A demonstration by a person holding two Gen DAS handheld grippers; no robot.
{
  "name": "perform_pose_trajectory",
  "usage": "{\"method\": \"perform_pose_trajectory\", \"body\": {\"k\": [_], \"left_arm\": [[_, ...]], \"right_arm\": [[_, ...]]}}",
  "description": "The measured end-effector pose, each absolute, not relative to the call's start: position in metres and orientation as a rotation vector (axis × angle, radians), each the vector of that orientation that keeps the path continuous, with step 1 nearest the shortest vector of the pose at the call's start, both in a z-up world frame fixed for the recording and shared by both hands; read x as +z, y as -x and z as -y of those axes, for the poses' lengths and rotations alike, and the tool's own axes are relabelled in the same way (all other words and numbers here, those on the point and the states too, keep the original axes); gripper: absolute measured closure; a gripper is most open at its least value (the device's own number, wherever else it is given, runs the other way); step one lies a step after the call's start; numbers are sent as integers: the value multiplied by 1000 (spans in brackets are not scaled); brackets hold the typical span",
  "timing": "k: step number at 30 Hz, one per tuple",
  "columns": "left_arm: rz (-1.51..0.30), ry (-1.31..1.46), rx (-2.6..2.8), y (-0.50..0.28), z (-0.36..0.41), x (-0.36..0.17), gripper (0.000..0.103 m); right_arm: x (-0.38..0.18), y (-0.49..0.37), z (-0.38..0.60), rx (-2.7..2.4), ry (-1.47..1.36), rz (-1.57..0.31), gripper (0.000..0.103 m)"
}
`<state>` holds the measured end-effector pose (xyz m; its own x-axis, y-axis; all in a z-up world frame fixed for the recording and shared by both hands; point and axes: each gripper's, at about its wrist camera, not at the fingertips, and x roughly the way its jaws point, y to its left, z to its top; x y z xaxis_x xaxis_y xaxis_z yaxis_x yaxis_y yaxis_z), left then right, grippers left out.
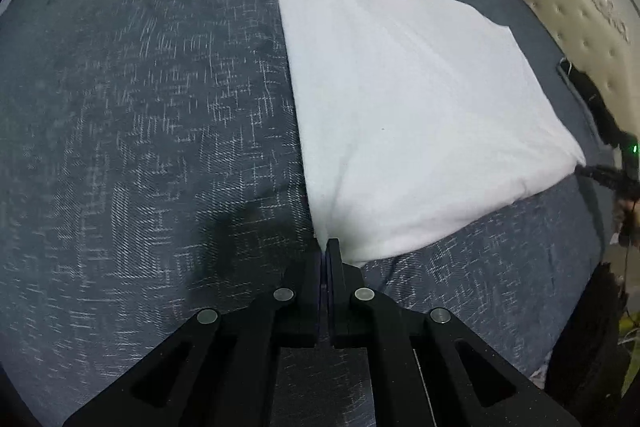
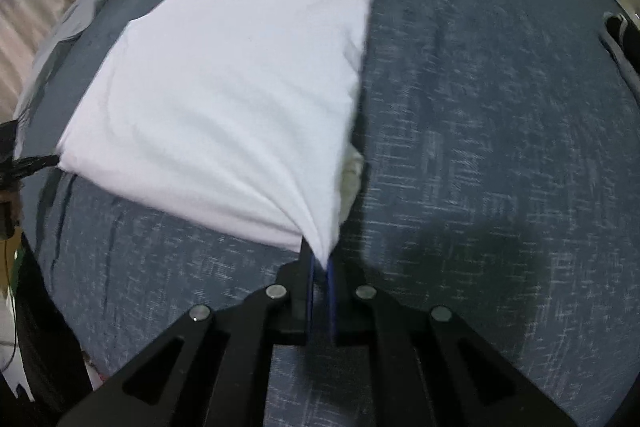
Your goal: Fold clothes
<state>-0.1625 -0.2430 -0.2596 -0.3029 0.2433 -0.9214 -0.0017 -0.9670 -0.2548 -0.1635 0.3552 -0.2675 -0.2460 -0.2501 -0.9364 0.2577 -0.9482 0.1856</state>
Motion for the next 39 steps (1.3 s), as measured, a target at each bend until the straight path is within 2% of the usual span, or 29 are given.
{"method": "perform_pose_trajectory", "body": {"k": [6, 8, 10, 14, 17, 23, 32, 39], "left_arm": [[389, 1729, 2418, 162, 255, -251, 89], [401, 1690, 2473, 159, 262, -236, 76], [446, 1641, 2501, 162, 266, -225, 69], [503, 1544, 2556, 176, 259, -210, 69], [551, 1490, 2583, 185, 219, -211, 69], [560, 1456, 2565, 211, 177, -243, 69], [643, 1458, 2548, 183, 170, -271, 69], [608, 1435, 2546, 180, 165, -272, 68]], "right_arm": [[-252, 164, -357, -2294, -1686, -26, 84], [-246, 164, -358, -2310, -1685, -28, 82], [-235, 165, -358, -2354, -1671, -40, 82], [-235, 186, -304, -2317, -1623, -4, 82], [-240, 205, -256, -2269, -1587, 29, 82], [-249, 239, -165, -2175, -1522, 85, 82], [-267, 218, -131, -2146, -1583, 35, 81], [-269, 208, -105, -2149, -1577, 23, 82]]}}
